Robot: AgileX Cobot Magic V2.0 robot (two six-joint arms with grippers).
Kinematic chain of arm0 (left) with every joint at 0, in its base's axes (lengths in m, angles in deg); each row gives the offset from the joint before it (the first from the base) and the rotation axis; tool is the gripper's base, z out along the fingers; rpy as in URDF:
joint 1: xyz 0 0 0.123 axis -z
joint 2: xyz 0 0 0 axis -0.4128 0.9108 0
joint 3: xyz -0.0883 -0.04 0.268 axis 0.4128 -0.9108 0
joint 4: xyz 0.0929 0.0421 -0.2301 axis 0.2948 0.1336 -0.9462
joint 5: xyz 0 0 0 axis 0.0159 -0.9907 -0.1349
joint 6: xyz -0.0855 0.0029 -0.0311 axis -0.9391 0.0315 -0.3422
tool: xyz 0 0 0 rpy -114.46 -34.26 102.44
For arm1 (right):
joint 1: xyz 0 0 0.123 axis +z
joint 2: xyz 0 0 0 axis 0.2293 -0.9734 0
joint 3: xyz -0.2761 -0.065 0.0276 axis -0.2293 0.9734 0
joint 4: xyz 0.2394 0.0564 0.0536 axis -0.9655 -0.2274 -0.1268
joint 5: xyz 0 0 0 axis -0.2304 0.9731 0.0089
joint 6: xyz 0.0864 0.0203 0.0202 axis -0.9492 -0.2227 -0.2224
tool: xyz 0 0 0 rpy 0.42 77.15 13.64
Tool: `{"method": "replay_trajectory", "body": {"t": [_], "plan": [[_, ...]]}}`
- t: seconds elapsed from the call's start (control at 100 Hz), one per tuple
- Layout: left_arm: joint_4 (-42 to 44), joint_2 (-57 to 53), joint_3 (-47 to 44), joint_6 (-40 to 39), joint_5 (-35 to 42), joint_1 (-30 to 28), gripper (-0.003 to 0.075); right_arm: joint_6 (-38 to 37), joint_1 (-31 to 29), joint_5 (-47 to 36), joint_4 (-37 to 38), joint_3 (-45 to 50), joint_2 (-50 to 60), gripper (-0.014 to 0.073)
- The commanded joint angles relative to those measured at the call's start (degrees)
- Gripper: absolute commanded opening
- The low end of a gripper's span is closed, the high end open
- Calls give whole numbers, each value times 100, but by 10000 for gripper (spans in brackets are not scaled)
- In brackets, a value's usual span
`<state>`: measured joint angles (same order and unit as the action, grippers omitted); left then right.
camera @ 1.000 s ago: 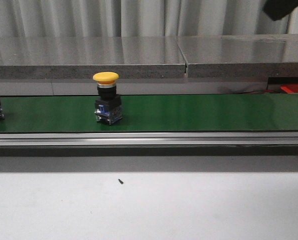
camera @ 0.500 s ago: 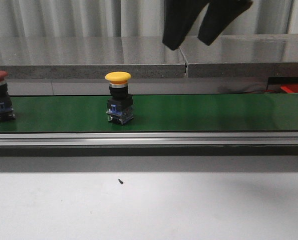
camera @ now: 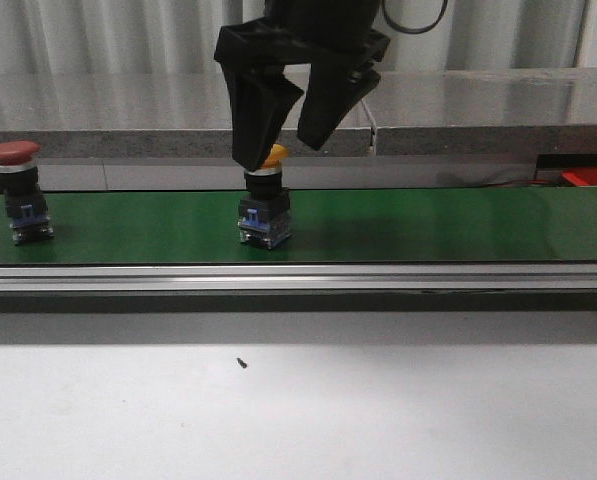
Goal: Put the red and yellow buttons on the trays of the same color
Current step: 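Lower the right gripper onto the yellow button on the belt and grasp, then lift the yellow button and lower it into the yellow tray, open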
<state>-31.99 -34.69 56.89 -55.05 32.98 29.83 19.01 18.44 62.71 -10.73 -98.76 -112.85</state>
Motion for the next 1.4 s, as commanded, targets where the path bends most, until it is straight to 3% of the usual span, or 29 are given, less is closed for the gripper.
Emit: {"method": "replay_trajectory", "body": {"t": [0.0, 0.27, 0.34, 0.65, 0.94, 1.39], "plan": [[-60, 45, 142, 2, 358, 45, -19, 165, 3, -328, -73, -209, 194, 556], [-60, 45, 142, 2, 358, 45, -19, 171, 3, -497, -73, -209, 118, 234], [-60, 45, 142, 2, 358, 45, -19, 171, 3, -535, -73, -209, 133, 194], [-60, 45, 142, 2, 358, 45, -19, -203, -190, -403, -61, -54, 729, 191], [-60, 45, 142, 2, 358, 45, -19, -341, -825, -716, 7, 1213, 2024, 191], [-60, 45, 142, 2, 358, 45, -19, -392, -3119, -864, 205, 3065, 3751, 191]]}}
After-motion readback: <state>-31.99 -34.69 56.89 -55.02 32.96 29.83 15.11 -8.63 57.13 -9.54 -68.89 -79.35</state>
